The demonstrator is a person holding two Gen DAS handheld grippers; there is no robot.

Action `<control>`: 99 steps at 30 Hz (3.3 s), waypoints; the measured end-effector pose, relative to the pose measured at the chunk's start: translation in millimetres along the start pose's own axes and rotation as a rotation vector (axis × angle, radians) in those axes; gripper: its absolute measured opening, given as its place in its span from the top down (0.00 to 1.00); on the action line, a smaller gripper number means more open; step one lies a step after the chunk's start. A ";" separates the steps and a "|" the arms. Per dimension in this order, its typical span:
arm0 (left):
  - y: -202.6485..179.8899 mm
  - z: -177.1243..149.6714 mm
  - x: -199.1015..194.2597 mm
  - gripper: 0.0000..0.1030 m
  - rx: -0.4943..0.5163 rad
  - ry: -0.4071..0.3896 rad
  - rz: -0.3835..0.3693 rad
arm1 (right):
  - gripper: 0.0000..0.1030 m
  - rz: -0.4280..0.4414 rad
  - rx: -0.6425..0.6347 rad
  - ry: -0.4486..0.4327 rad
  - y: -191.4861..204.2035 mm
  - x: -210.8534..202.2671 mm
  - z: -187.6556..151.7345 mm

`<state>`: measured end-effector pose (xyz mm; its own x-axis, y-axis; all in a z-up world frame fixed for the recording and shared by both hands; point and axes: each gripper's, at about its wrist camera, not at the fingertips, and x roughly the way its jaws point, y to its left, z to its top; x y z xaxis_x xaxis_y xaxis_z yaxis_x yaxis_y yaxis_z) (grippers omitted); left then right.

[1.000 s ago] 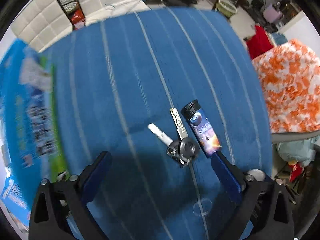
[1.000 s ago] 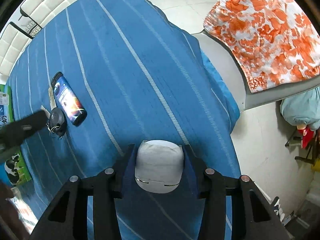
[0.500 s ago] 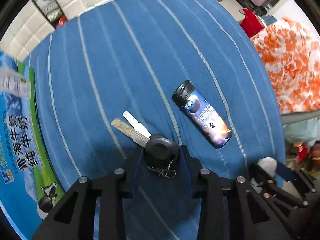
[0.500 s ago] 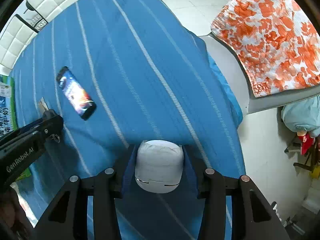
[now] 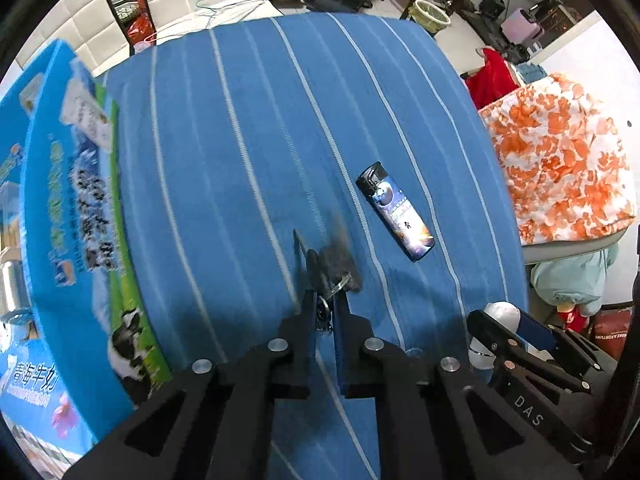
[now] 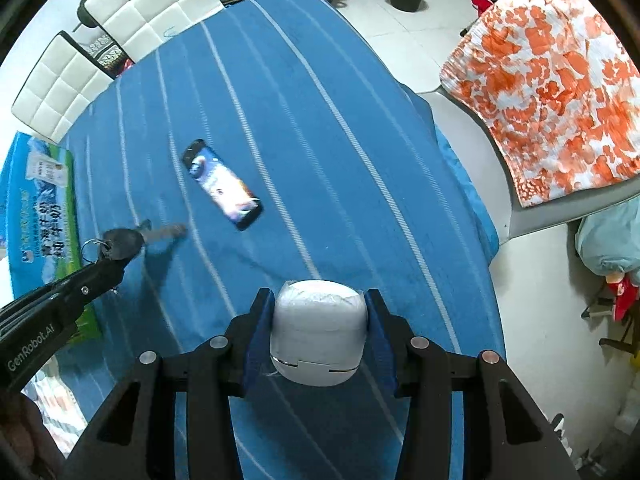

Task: Organize rigid objects
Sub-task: 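Grasp the car key with the left tool while the right tool grasps the white earbud case, then carry the key and earbud case into the cardboard box with both tools, then open both tools to release the key and earbud case, then lift out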

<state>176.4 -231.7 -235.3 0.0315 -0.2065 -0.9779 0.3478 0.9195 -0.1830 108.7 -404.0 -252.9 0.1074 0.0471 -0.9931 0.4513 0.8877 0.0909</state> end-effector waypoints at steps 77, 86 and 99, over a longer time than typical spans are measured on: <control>253.1 -63.4 -131.3 0.14 -0.297 -0.157 0.018 | 0.27 0.259 -0.081 -0.094 260.2 -96.0 -33.1; 210.5 -38.5 -113.3 0.06 -0.251 -0.125 0.023 | 0.27 0.239 0.141 -0.083 172.6 -65.3 -14.8; 117.4 9.7 -84.2 0.06 -0.210 -0.191 0.163 | 0.27 -0.068 0.022 0.001 57.3 -2.2 48.6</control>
<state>223.7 -109.5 -173.4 0.2529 -0.0916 -0.9631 0.1235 0.9904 -0.0618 177.4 -375.5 -241.9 0.0748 -0.0127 -0.9971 0.4765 0.8788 0.0246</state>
